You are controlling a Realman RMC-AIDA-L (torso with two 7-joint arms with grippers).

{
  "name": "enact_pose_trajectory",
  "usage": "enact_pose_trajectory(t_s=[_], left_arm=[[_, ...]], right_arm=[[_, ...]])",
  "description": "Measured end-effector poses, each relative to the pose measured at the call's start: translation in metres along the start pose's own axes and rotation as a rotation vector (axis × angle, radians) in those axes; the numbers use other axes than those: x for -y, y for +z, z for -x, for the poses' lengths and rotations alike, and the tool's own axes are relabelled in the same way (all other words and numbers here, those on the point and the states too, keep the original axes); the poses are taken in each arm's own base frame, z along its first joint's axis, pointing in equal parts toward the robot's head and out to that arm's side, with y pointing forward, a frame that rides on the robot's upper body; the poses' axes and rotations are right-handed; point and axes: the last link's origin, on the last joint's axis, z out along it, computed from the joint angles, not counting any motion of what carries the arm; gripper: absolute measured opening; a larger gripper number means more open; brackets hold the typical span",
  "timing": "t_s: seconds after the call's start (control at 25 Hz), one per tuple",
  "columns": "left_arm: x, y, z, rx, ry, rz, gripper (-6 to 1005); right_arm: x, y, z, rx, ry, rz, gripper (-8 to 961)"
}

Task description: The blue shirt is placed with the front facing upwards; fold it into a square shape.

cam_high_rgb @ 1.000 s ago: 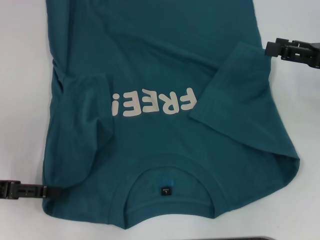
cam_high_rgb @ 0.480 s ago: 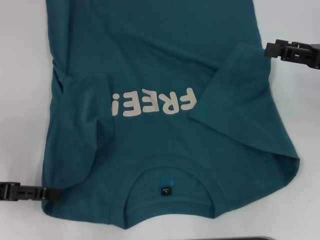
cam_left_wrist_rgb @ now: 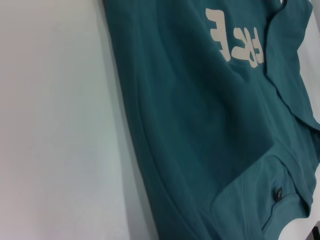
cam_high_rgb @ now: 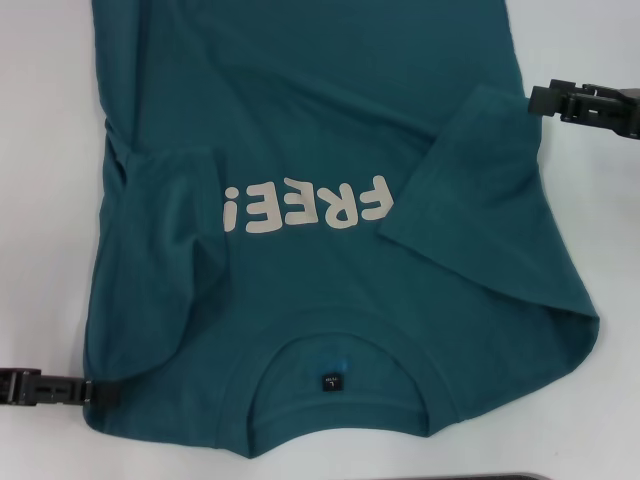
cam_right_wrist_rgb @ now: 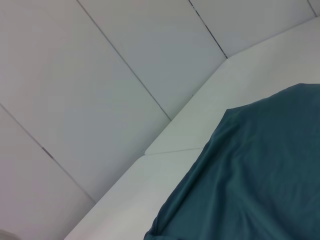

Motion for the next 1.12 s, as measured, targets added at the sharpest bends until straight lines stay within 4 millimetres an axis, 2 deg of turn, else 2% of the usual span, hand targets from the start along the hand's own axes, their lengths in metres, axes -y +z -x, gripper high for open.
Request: enact_pose_trajectory(t_s=[0.68,0.88,1.12], left_arm=[[-0.006,0.005,-0.011,0.003,0.033,0.008,873],[-0.004,0.005,-0.014,-0.006,0.036,-0.007,777],[0.000,0.009,-0.017,0.008,0.027,-0.050,539]], right_arm=[[0.000,0.001,0.001,0.000,-0.002,0.004,876],[-0.001,0.001,0.002,0.003,-0.004,0.005,872],[-0.001,0.002,0.003,0.005,-0.006,0.005,868]])
